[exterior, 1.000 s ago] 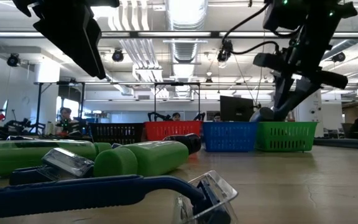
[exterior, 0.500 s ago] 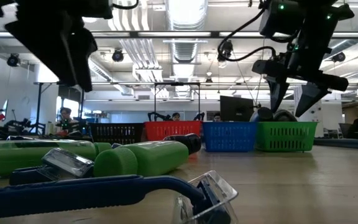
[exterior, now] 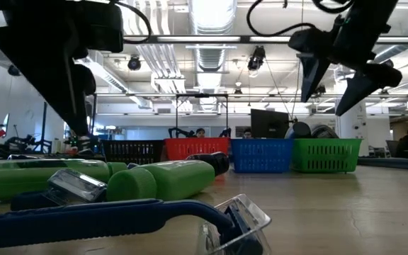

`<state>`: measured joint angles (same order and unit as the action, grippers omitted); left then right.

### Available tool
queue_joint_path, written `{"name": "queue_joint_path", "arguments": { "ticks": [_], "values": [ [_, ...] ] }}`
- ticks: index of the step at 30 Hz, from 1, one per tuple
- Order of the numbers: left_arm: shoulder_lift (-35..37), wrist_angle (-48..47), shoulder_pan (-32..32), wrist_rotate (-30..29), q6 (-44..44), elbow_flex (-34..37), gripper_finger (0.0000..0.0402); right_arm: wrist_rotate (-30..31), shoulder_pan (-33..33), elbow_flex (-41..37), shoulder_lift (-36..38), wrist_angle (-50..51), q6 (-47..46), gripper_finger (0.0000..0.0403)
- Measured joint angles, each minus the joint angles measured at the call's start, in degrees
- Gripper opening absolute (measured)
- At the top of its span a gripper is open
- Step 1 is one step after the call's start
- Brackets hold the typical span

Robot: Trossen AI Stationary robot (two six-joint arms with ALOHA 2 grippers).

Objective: Pick & Place Travel size toiletries
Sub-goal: Put the blue shaving cream into the black basket

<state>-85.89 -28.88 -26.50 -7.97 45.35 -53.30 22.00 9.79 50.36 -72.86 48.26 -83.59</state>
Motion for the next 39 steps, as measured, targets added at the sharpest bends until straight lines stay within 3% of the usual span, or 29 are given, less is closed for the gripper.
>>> {"name": "queue_joint_path", "arguments": {
  "ticks": [3, 11, 21, 31, 39],
  "values": [
    [-0.6, 2.6, 0.0, 0.0, 2.4, 1.2, 0.0305, -0.2, 3.2, 0.0, 0.0, -3.0, -0.8, 0.0363],
    [-2.9, 1.9, 0.0, 0.8, 2.2, 1.3, 0.0305, -6.2, 7.5, -0.4, -5.5, -23.3, 4.0, 0.0363],
    [-6.8, 1.7, -0.3, 0.9, 4.8, 1.7, 0.0305, -6.9, 9.0, 2.1, -13.2, -23.6, 2.6, 0.0364],
    [-9.6, 1.2, -0.4, 0.5, 3.9, 1.5, 0.0302, -7.0, 9.8, 5.8, -16.2, -23.4, 4.0, 0.0363],
    [-9.6, 0.6, -0.4, 0.1, 0.6, 2.0, 0.0234, -7.1, 9.8, 6.2, -13.5, -22.4, 5.7, 0.0363]
  ]
}}
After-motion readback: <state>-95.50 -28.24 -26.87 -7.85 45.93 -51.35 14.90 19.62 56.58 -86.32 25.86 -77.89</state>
